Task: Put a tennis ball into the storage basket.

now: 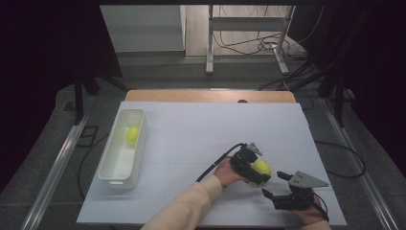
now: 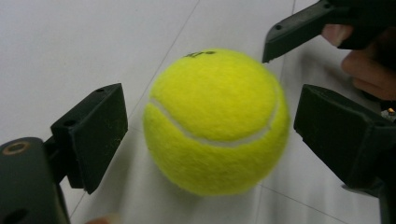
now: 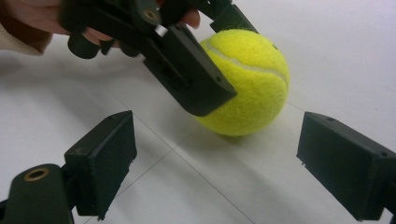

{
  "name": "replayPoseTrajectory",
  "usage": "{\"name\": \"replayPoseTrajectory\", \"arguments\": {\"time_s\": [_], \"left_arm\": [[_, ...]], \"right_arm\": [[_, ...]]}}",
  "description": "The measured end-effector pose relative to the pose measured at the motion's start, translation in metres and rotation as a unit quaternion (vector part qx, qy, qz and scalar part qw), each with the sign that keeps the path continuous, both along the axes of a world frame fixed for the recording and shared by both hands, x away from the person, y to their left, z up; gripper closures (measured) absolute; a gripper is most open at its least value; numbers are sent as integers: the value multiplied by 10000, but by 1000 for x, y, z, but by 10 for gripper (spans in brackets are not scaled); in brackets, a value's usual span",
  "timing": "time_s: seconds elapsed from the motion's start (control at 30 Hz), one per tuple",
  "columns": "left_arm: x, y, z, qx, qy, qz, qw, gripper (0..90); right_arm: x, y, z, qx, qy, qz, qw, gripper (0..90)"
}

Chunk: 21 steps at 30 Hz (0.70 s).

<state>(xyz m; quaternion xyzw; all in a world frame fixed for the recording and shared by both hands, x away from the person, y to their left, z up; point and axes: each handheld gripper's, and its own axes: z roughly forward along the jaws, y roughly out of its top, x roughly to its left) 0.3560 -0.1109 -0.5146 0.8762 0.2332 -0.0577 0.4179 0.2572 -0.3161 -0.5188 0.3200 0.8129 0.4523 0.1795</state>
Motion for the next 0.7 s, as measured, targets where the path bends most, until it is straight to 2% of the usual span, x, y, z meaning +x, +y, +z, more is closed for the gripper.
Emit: {"name": "replayPoseTrajectory", "arguments": {"time_s": [0.07, 0.13, 0.27, 0.3, 0.37, 0.47, 0.7], "left_arm": [[1, 0, -2, 17, -13, -55, 10000, 166], [0, 1, -1, -66, -50, -160, 9998, 253], [-2, 0, 0, 49, -183, -208, 9996, 267], [-3, 0, 1, 10, -201, -150, 9997, 267], [-4, 3, 2, 100, -342, -88, 9993, 268], [-2, 9, 4, -26, -272, 56, 9996, 268], [-3, 29, 10, -126, -327, 262, 9990, 269]], "right_arm": [[0, 0, 0, 27, -5, 12, 10000, 123], [0, 0, 0, 25, -11, 16, 10000, 123], [0, 0, 0, 25, -13, 17, 10000, 124], [0, 0, 0, 28, -12, 14, 10000, 123], [0, 0, 0, 34, -15, 6, 10000, 123], [-1, 0, 0, 37, -26, 7, 10000, 124], [0, 0, 1, 48, -32, -19, 10000, 124]]}}
